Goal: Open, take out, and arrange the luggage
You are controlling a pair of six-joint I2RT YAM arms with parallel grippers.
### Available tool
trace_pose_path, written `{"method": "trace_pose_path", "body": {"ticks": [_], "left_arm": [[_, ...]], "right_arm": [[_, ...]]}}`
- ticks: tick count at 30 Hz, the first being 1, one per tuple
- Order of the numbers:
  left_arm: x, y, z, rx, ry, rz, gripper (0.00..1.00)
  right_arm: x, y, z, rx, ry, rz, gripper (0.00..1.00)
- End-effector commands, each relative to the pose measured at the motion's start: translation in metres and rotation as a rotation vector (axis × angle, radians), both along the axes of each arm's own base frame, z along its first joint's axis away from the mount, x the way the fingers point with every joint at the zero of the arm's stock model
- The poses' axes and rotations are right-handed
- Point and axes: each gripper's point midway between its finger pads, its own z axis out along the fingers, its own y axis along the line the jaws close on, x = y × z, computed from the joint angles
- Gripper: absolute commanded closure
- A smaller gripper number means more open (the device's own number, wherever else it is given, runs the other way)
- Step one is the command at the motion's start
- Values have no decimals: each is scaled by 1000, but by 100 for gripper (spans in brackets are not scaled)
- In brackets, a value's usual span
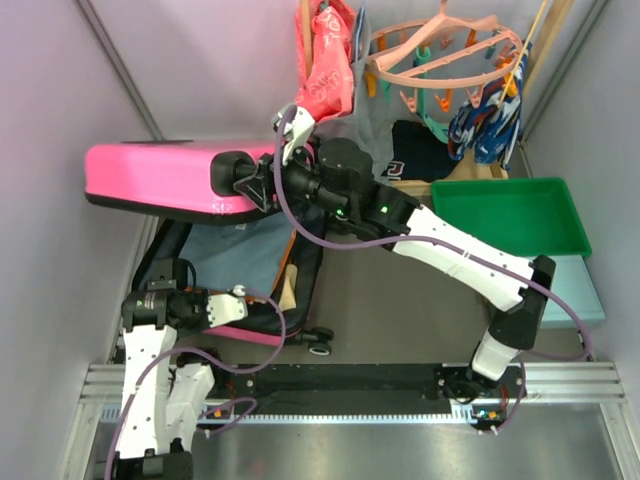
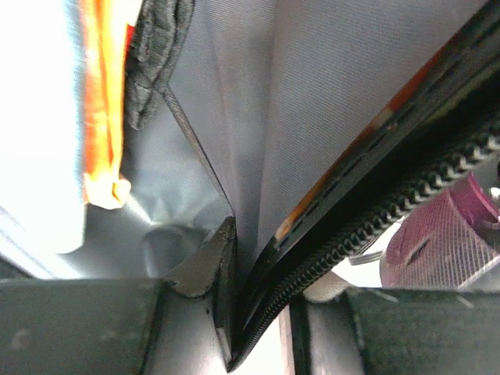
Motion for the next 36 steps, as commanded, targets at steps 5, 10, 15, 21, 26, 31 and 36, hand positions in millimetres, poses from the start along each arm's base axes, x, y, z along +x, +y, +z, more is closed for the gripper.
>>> {"method": "trace_pose_path", "body": {"ticks": [5,10,15,21,26,31,36], "left_arm": [[-37,32,13,127,55,338,100],[-18,21,-10,49,18,343,100],[10,-2,45,-103,-159,307,22],[54,-48,169,-392,-578,180,13],[69,-88,266,-687,-886,89,13],[96,-68,353,-727,-1411,48,15],[124,-67,347,-642,-1650,-126,13]], "right_arm": [[35,-7,54,165,-71,-125,100],[46,-8,59,175,-113,-153,100],[56,-24,65,189,-129,-225,100],[67,-35,63,191,-129,-274,100],[76,-42,59,200,-106,-292,100],[80,-44,57,197,-99,-293,100],[80,-44,58,195,-104,-289,100]]}}
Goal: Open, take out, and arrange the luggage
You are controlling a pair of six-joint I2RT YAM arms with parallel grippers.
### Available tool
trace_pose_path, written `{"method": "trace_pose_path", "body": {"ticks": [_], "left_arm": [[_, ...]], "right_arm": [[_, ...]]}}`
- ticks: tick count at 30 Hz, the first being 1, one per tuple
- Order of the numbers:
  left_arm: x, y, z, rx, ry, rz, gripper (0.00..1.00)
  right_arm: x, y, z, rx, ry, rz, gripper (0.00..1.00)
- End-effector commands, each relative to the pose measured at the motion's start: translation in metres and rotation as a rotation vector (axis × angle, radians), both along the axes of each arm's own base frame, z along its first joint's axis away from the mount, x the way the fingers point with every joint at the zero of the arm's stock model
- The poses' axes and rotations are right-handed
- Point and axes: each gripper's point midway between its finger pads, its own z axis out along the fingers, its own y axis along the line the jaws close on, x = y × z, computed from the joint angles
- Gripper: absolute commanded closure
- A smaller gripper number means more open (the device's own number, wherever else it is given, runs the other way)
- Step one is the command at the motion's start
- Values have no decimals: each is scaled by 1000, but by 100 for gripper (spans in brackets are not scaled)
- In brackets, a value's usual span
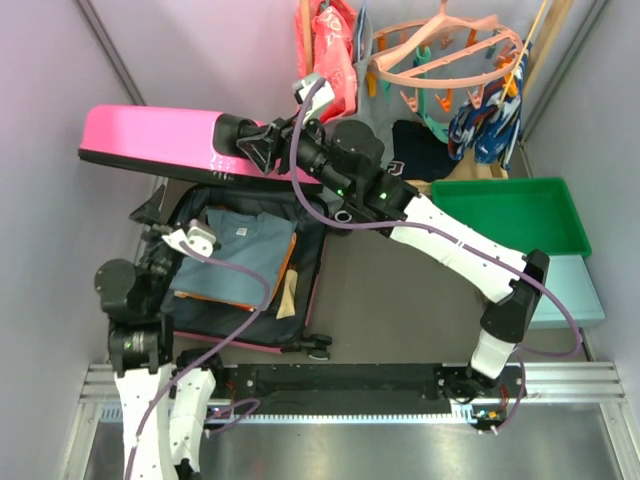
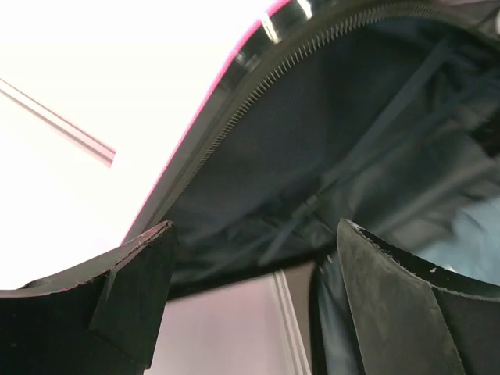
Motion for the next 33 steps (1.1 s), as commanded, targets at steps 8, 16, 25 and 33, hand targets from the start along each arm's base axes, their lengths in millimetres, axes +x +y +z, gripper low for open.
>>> {"method": "trace_pose_path", "body": {"ticks": [8,16,25,33], "left_arm": [[61,23,96,70,-520,103,13],[85,-1,89,221,-496,-16,17],[97,-13,95,255,-489,-94,100],[82,23,93,220,-405,119,100]], "right_arm": [[29,-32,10,3,-32,-153,100],[28,-34,11,-4,-41,-150,100],[21,-32,-3,-87,-30,-115,100],[-10,-78,-71,-475,-5,-389,27]]}}
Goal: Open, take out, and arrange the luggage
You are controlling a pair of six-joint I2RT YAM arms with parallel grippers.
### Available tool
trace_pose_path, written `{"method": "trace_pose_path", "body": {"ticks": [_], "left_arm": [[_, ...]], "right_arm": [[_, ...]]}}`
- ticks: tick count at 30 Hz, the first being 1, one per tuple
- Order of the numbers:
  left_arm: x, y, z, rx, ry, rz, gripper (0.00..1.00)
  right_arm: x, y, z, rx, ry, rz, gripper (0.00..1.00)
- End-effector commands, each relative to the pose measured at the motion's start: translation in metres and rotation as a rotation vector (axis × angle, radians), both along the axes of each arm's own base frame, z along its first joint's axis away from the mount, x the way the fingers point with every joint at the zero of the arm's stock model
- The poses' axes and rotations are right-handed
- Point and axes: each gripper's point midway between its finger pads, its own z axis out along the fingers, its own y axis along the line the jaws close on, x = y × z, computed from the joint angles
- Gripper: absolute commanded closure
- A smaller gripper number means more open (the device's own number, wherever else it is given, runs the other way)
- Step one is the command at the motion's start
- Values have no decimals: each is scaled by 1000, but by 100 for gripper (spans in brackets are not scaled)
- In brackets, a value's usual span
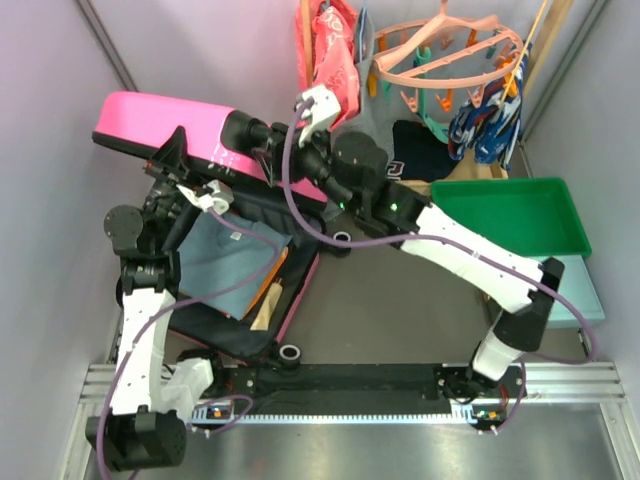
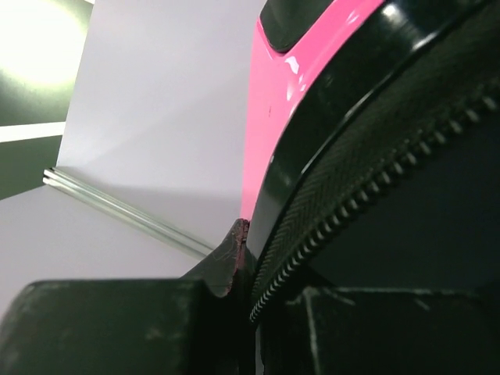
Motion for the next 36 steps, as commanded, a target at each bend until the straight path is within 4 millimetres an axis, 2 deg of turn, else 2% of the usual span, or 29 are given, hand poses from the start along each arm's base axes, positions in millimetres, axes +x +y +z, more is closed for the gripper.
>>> {"method": "trace_pose_path", "body": {"ticks": [1,2,3,4,5,6,7,8,10,11,12,13,14,17,18,20,21,23,24,25,26,28,30,33,34,35,36], "left_arm": [[-24,32,24,-169,18,139,100],[-22,37,17,-175,53,169,100],[-23,39,17,-181,63,181,100],[-29,41,23,-192,64,189,100],[-29,46,23,-217,80,212,100],[-27,48,18,-244,119,220,100],[-30,52,26,-259,110,235,100],[-31,57,28,-275,107,262,100],[-33,60,29,-249,101,288,100],[-35,60,31,-242,94,293,100],[-35,63,31,-244,93,307,100],[-36,63,33,-250,100,310,100],[-36,65,33,-255,108,319,100],[-43,64,37,-238,102,321,100],[-45,64,37,-223,97,325,100],[-50,62,36,-219,104,321,100],[-54,62,40,-215,101,326,100],[-58,62,41,-202,101,331,100],[-62,61,43,-194,89,332,100],[-61,61,37,-183,113,335,100],[-63,62,39,-179,105,342,100],[-70,63,48,-190,86,346,100],[-78,68,60,-214,71,371,100],[-89,69,71,-216,57,381,100],[-90,68,71,-215,65,380,100],[-92,67,72,-214,72,375,100],[-95,66,73,-210,79,372,100]], "right_arm": [[-11,-76,-54,-329,44,-343,25],[-20,-82,-78,-403,73,-361,25],[-26,-90,-85,-352,136,-390,24],[-32,-108,-82,-311,170,-421,23],[-37,-118,-108,-329,215,-435,23],[-41,-123,-114,-290,237,-443,23],[-48,-135,-108,-184,277,-446,23],[-52,-142,-136,-204,311,-460,23],[-57,-146,-149,-127,365,-467,24],[-58,-147,-167,-146,384,-474,24],[-57,-144,-176,-141,405,-479,24],[-56,-140,-185,-160,417,-478,23],[-50,-129,-206,-214,439,-486,22],[-35,-110,-237,-223,581,-441,21],[-29,-98,-259,-241,634,-427,22],[-20,-82,-273,-241,693,-389,25],[-17,-74,-293,-282,717,-387,27],[-12,-60,-296,-285,726,-370,28],[-12,-53,-316,-324,755,-361,31],[-9,-45,-315,-318,757,-345,33],[-9,-41,-321,-330,765,-337,36],[-6,-27,-334,-354,782,-306,52],[-8,-8,-336,-355,780,-223,67],[-8,21,-337,-382,767,-108,78],[-3,35,-320,-358,743,-74,81],[-3,44,-327,-377,741,-54,83],[-5,52,-322,-394,713,-27,83]]}}
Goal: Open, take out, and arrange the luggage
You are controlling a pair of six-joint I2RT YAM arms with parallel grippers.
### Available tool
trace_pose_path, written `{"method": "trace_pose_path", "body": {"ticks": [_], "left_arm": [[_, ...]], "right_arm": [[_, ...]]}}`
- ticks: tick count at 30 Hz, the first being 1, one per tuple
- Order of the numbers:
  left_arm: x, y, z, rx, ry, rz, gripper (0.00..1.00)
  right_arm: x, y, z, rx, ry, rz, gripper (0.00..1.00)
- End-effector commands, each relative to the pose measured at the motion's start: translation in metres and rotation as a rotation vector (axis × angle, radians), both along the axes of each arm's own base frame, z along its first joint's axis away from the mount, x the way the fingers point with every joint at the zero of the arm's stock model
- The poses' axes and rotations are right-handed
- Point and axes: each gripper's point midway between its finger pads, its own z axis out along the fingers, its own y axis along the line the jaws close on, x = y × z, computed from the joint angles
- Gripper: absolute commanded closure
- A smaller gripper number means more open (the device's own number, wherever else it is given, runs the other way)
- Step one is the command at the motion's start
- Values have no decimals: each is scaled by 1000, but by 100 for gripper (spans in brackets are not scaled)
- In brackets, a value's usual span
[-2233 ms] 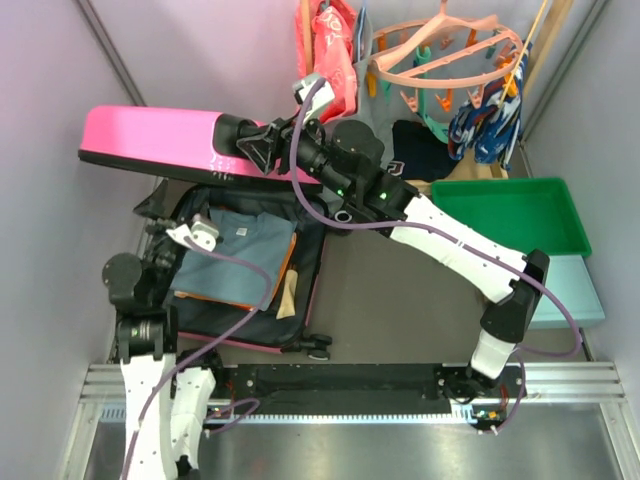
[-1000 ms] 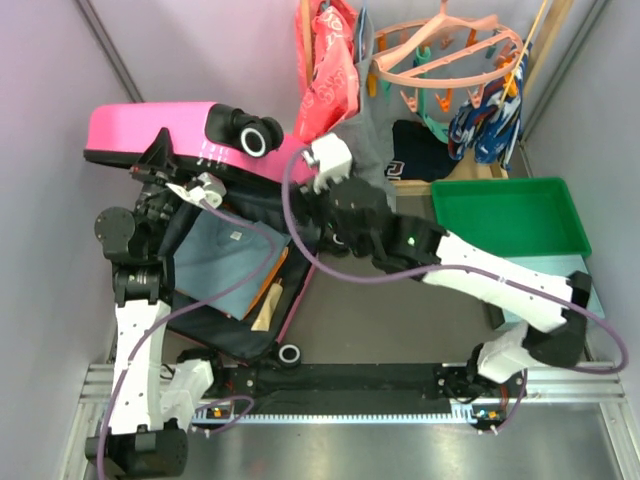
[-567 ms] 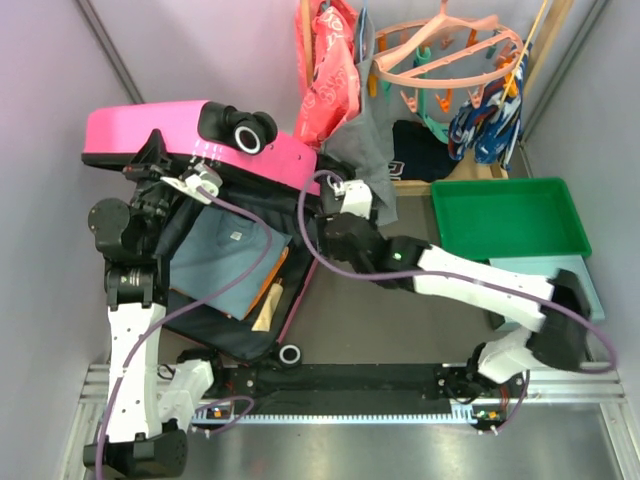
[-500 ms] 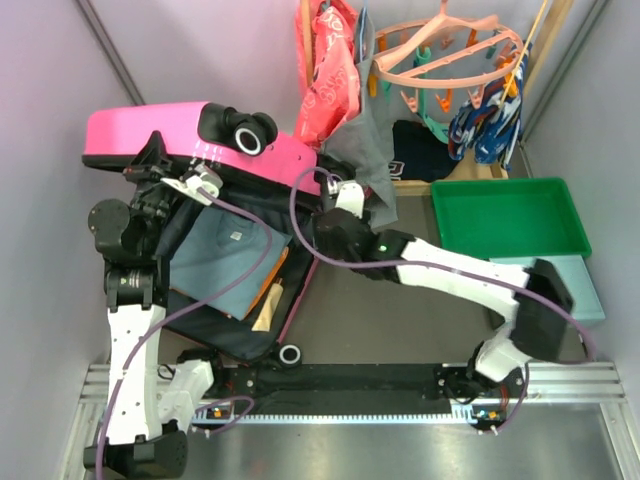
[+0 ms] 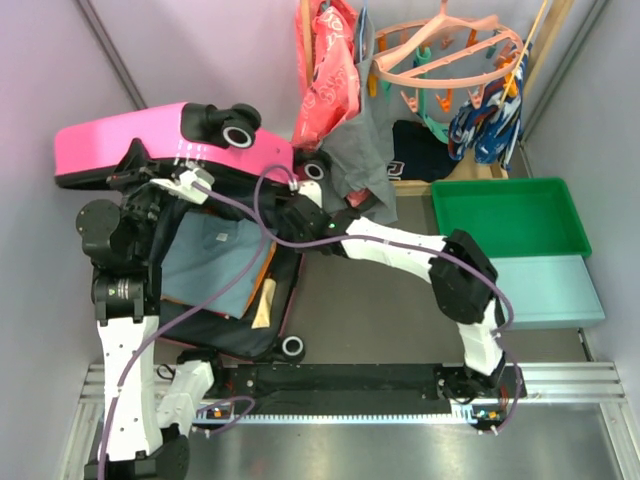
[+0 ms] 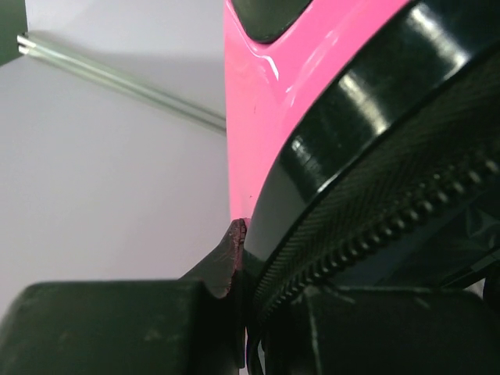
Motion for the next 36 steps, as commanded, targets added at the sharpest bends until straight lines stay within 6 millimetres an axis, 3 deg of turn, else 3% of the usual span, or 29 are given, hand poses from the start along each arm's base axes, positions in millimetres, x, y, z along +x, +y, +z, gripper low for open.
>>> {"method": "trace_pose_path", "body": {"ticks": [1,2,6,8,11,12,13,14,19,22,25,26,27,28,29,30,31,32,33,34,35,36], "left_arm": [[-53,9,62,-106,-159,49,100],[-50,10,61,-82,-157,57,100],[-20,9,31,-26,-91,53,100],[-9,12,28,-29,-90,62,100],[19,21,26,-51,-78,92,100],[33,24,23,-56,-72,98,100],[40,24,22,-60,-73,95,100],[45,24,28,-62,-100,93,100],[86,24,21,-5,-156,101,100],[107,25,23,33,-210,121,100],[127,27,31,15,-246,125,100],[138,28,27,24,-243,133,100],[141,25,32,40,-281,133,100],[145,23,32,74,-293,141,100],[155,23,23,91,-280,147,100],[160,20,21,110,-281,150,100],[162,17,23,141,-297,160,100],[170,12,16,157,-288,159,100],[173,11,15,170,-289,173,100],[173,18,16,199,-297,225,100],[183,-3,8,212,-288,200,100],[186,-7,6,233,-289,213,100]], "right_arm": [[-8,84,48,166,-51,265,83],[-4,88,42,149,-46,265,83],[40,72,56,163,-87,121,85],[63,63,65,201,-119,76,85],[85,66,76,234,-185,99,86],[90,69,66,216,-183,103,86],[97,73,78,228,-209,106,87],[101,72,74,209,-204,102,87],[118,69,85,198,-264,61,87],[118,70,95,204,-312,95,75],[112,64,111,169,-356,146,47],[109,56,130,156,-394,156,44],[102,49,124,125,-392,168,41],[99,43,132,122,-416,166,39],[91,32,162,136,-468,171,38],[80,25,146,105,-450,190,37],[73,23,152,111,-466,206,36],[60,16,174,129,-498,241,36],[50,10,159,95,-478,265,36],[37,10,161,89,-480,294,36],[27,9,161,69,-488,329,36],[13,4,160,53,-494,358,36]]}}
